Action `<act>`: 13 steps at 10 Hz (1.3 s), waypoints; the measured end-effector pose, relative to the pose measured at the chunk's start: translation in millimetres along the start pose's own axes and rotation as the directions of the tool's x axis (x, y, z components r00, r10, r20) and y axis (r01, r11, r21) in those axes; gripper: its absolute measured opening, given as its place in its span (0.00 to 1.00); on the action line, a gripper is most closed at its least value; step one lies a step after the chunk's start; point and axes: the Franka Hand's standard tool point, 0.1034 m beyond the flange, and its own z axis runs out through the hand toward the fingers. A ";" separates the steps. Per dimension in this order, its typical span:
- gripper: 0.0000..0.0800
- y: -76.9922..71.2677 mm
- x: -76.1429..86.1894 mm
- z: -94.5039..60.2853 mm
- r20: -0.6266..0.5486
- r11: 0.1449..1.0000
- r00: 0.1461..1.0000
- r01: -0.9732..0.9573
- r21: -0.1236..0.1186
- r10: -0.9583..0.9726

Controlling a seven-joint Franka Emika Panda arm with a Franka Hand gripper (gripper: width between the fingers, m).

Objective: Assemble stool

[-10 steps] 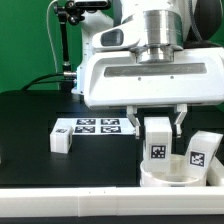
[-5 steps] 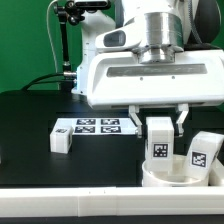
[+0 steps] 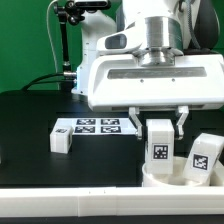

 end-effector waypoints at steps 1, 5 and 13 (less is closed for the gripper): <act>0.42 -0.2 -0.2 0.1 0.000 1.000 1.000 0.000 0.000 0.000; 0.80 -0.6 11.8 -10.1 0.005 1.000 1.000 -0.007 0.007 0.007; 0.81 11.8 36.8 -31.7 0.062 0.999 0.997 -0.049 0.021 0.047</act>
Offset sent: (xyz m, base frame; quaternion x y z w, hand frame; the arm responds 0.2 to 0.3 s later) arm 0.0022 -0.0010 0.0235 0.0092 -0.0258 0.0083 0.9996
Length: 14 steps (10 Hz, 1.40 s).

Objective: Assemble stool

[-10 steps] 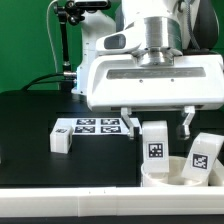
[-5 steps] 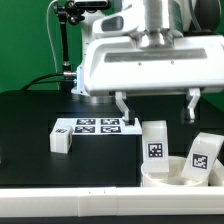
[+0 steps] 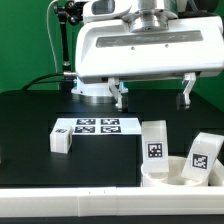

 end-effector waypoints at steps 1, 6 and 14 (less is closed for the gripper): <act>0.81 -0.3 -0.8 0.5 0.008 1.000 1.000 0.000 0.001 0.000; 0.81 -2.7 -3.9 -0.2 0.281 0.997 0.958 -0.070 0.027 0.060; 0.81 -2.6 -16.3 13.6 0.448 0.995 0.890 -0.102 0.016 0.084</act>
Offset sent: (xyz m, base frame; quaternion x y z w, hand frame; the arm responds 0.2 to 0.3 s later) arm -0.0023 -0.0064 -0.0006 0.0311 -0.1682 0.1004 0.9801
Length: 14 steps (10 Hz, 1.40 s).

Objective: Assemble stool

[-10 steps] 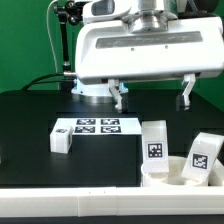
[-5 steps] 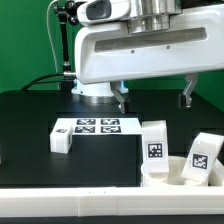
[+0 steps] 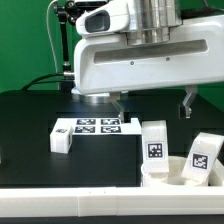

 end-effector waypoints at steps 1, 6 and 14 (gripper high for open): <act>0.81 1.8 1.7 8.2 -0.013 1.000 1.000 0.000 -0.005 0.000; 0.65 3.9 0.7 20.0 -0.009 1.000 1.000 0.001 -0.011 -0.001; 0.42 -0.4 2.4 21.1 -0.023 0.999 0.999 -0.040 -0.008 0.040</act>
Offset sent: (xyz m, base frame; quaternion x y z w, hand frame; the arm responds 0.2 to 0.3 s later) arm 0.0083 -0.0026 -0.0084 -0.0035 0.0098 -0.0176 0.9998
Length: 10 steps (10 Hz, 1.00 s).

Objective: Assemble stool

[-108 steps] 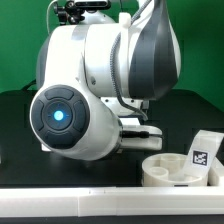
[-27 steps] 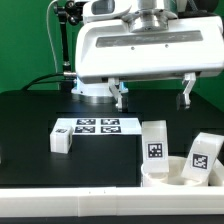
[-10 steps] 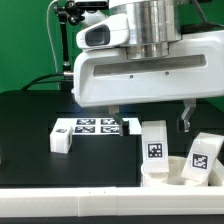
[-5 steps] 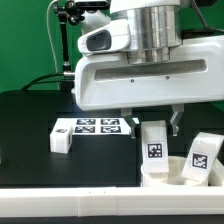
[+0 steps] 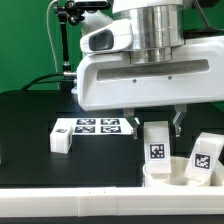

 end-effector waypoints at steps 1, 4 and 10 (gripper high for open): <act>0.42 -0.2 -0.1 0.0 0.000 0.996 0.996 -0.093 0.000 0.093; 0.42 -0.5 -0.3 0.5 0.001 0.959 0.959 -0.283 0.001 0.283; 0.42 -1.1 -1.6 3.0 0.016 0.543 0.544 -0.839 0.031 0.839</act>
Offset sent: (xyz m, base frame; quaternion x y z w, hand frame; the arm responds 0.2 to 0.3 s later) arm 0.0000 0.0000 0.0000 0.0000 0.0000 0.1938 0.9810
